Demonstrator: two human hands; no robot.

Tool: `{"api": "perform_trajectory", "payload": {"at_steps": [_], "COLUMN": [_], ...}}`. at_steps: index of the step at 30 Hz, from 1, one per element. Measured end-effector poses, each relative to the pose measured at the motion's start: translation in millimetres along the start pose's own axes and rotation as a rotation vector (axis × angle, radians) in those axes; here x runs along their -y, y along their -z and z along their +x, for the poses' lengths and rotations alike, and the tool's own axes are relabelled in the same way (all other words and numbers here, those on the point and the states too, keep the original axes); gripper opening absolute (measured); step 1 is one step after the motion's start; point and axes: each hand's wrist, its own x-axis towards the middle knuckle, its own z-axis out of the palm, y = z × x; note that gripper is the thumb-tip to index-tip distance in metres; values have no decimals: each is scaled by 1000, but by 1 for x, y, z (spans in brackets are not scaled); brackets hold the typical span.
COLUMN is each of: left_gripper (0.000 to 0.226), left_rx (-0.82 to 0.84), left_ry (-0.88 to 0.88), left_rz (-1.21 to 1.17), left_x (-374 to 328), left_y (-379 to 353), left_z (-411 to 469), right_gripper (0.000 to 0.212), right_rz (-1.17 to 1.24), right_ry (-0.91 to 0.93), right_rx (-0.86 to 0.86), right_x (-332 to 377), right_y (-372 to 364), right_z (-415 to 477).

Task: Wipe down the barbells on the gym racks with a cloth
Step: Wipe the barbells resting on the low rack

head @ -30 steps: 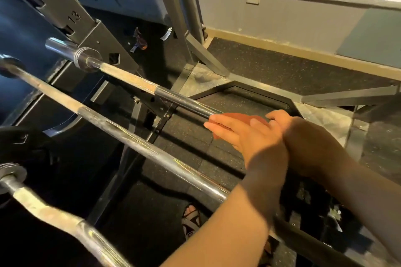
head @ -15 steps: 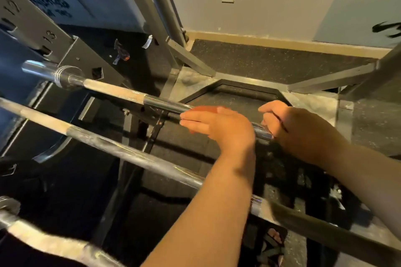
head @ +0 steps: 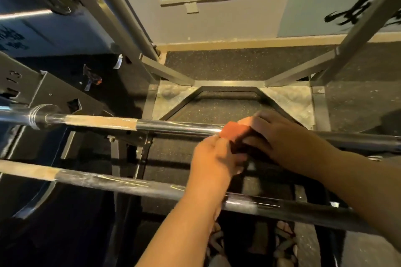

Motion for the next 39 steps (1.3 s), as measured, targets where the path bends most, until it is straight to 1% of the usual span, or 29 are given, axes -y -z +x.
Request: {"api": "perform_trajectory", "payload": {"at_steps": [1,2,3,5,7,8,10,11,13,14,15,16,18,19,20,22,23,24,25,26,27,29,30,31,33,35,37,38,39], "left_gripper": [27,27,27,35,37,34,31,33,42,47,50,53,56,56,55,52,53,54,55,56,56,57,58,58,55,51,49,49,48], "left_rx": [-20,-64,-136,-196,-153,-133,-106,-97,-76,-64,-56,-37,-8,5,14,42,47,54,58,62,58,35,28,27,34,42,64,78,87], "left_ry": [-24,-129,-274,-478,-639,-697,-815,-853,-876,-868,-857,-858,-871,-869,-866,-867,-869,-873,-881,-880,-873,-844,-826,-815,-800,-781,-763,-755,-747], "left_rz": [72,205,383,653,815,893,1020,1061,1093,1103,1112,1117,1152,1166,1180,1219,1244,1264,1274,1272,1264,1258,1256,1254,1258,1275,1287,1287,1280], "left_x": [-7,-13,-17,-20,-22,-24,-29,-30,-30,-29,-28,-27,-28,-28,-28,-29,-29,-29,-29,-29,-27,-26,-27,-26,-26,-28,-30,-31,-32], "left_y": [15,32,45,60,60,56,53,53,53,53,53,52,51,51,50,48,48,48,47,46,46,44,43,43,43,43,42,42,41], "left_z": [-2,-1,8,34,63,75,95,101,108,108,107,103,98,97,98,99,100,101,101,102,103,104,105,107,107,112,116,117,119], "right_gripper": [45,47,51,51,43,38,25,27,48,54,55,51,36,30,28,36,38,36,32,31,38,57,58,56,51,52,49,43,34], "right_rz": [28,53,52,-82,-246,-284,-324,-320,-263,-288,-329,-353,-363,-355,-318,-243,-214,-165,-91,-6,15,-62,-106,-129,-183,-243,-285,-328,-374], "right_ry": [-23,-76,-149,-316,-436,-441,-373,-343,-347,-325,-285,-257,-255,-293,-374,-609,-701,-747,-738,-689,-628,-565,-534,-515,-445,-362,-399,-445,-490], "right_rx": [-11,-35,-93,-208,-248,-267,-326,-375,-367,-353,-340,-311,-345,-406,-459,-533,-556,-571,-599,-595,-552,-419,-424,-467,-469,-377,-242,-246,-289], "right_x": [-1,0,2,19,42,54,73,77,76,71,63,56,33,21,11,-2,-6,-4,2,12,24,49,60,66,65,47,32,23,18], "right_y": [1,0,-3,-16,-35,-42,-54,-58,-59,-59,-59,-56,-50,-49,-47,-43,-41,-37,-34,-32,-36,-55,-65,-74,-74,-62,-46,-44,-43], "right_z": [0,-3,-5,-5,4,11,23,27,31,30,28,22,6,-5,-17,-36,-38,-34,-27,-18,-8,13,21,26,26,15,0,-7,-15]}}
